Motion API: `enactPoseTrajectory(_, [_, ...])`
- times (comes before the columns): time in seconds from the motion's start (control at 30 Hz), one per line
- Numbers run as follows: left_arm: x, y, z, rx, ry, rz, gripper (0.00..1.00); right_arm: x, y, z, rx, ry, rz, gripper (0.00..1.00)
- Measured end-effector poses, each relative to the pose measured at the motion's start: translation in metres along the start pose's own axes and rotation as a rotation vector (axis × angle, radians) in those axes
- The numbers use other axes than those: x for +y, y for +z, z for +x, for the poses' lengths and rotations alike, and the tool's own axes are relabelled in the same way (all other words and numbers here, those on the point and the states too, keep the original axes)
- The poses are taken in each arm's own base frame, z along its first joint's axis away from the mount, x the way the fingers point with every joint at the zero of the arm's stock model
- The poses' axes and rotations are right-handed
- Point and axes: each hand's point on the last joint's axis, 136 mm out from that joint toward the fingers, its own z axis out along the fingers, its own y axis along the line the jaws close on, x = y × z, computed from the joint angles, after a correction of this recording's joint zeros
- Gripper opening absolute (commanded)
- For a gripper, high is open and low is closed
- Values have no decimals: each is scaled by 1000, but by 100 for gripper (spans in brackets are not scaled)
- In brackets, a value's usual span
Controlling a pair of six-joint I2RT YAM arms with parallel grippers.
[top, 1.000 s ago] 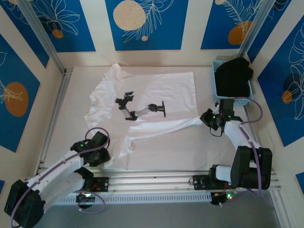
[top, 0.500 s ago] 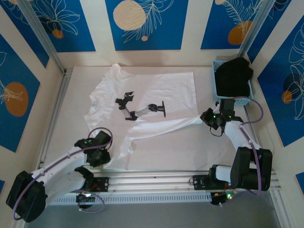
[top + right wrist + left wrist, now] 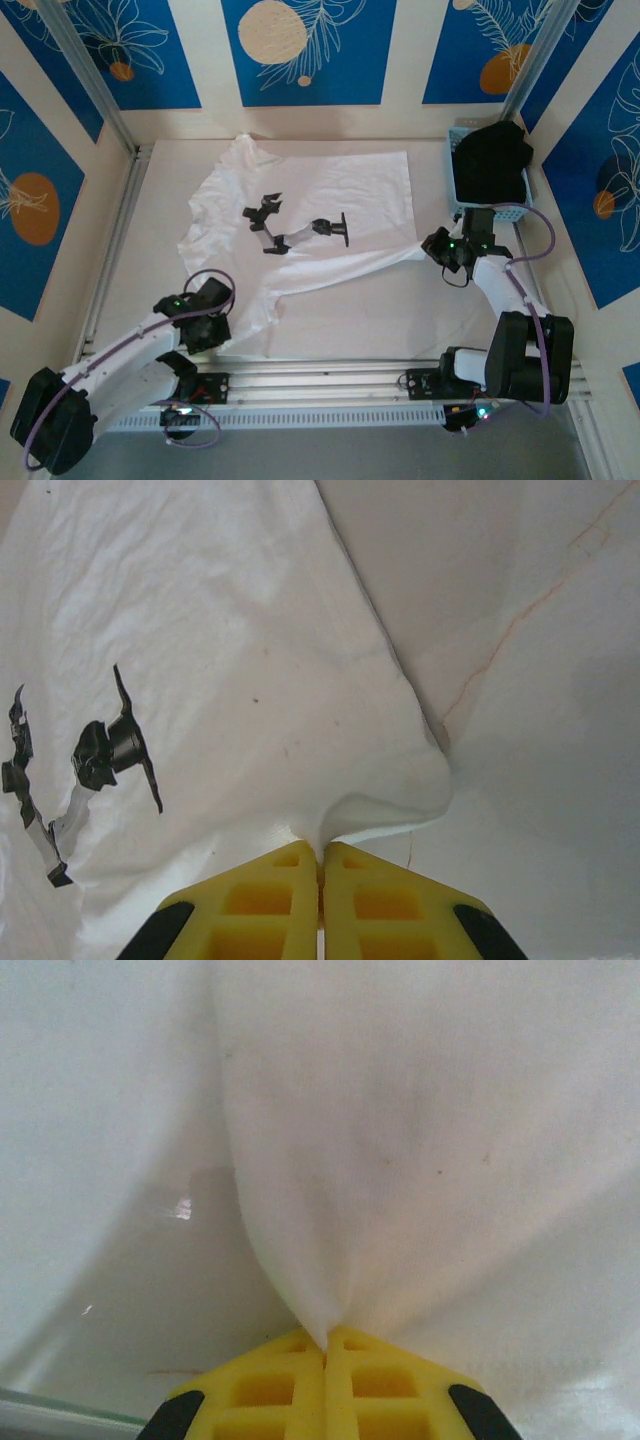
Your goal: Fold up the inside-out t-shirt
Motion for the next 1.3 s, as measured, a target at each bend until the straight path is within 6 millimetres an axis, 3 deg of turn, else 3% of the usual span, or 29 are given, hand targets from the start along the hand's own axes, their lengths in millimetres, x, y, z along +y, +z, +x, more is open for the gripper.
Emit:
enactPoseTrajectory(0.1, [-10, -10, -16, -88, 4, 55, 0, 2, -3, -1, -9, -4, -6, 7])
enactPoseTrajectory(0.2, [-20, -33, -42, -217, 21, 98, 0, 8, -8, -4, -31, -15, -26, 7])
enactPoseTrajectory(0.47, [-48, -132, -138, -671, 6, 214, 0, 31, -6, -29, -68, -29, -73, 6])
enactPoseTrajectory(0.53, [-54, -164, -156, -759, 25, 232, 0, 46, -15, -44, -97, -45, -100, 6])
enactPoseTrajectory(0.6, [-63, -208, -171, -861, 58, 269, 0, 68, -32, -60, -148, -79, -145, 5])
enactPoseTrajectory(0.7, [-68, -293, -183, -1040, 104, 348, 0, 103, -80, -78, -256, -156, -220, 3])
enactPoseTrajectory(0.77, [-62, -353, -181, -1172, 118, 410, 0, 129, -128, -84, -353, -221, -277, 2])
enactPoseTrajectory(0.97, [-28, -499, -145, -1482, 130, 598, 0, 192, -280, -73, -638, -402, -425, 2])
enactPoseTrajectory(1.07, [-13, -550, -127, -1590, 137, 665, 0, 209, -343, -57, -752, -467, -472, 0])
enactPoseTrajectory(1.17, [-1, -585, -115, -1674, 138, 691, 0, 220, -399, -36, -857, -518, -516, 0])
enactPoseTrajectory(1.23, [4, -598, -115, -1707, 133, 673, 0, 224, -423, -26, -909, -545, -541, 0])
enactPoseTrajectory(1.3, [3, -604, -125, -1722, 122, 627, 0, 226, -434, -23, -935, -558, -549, 0])
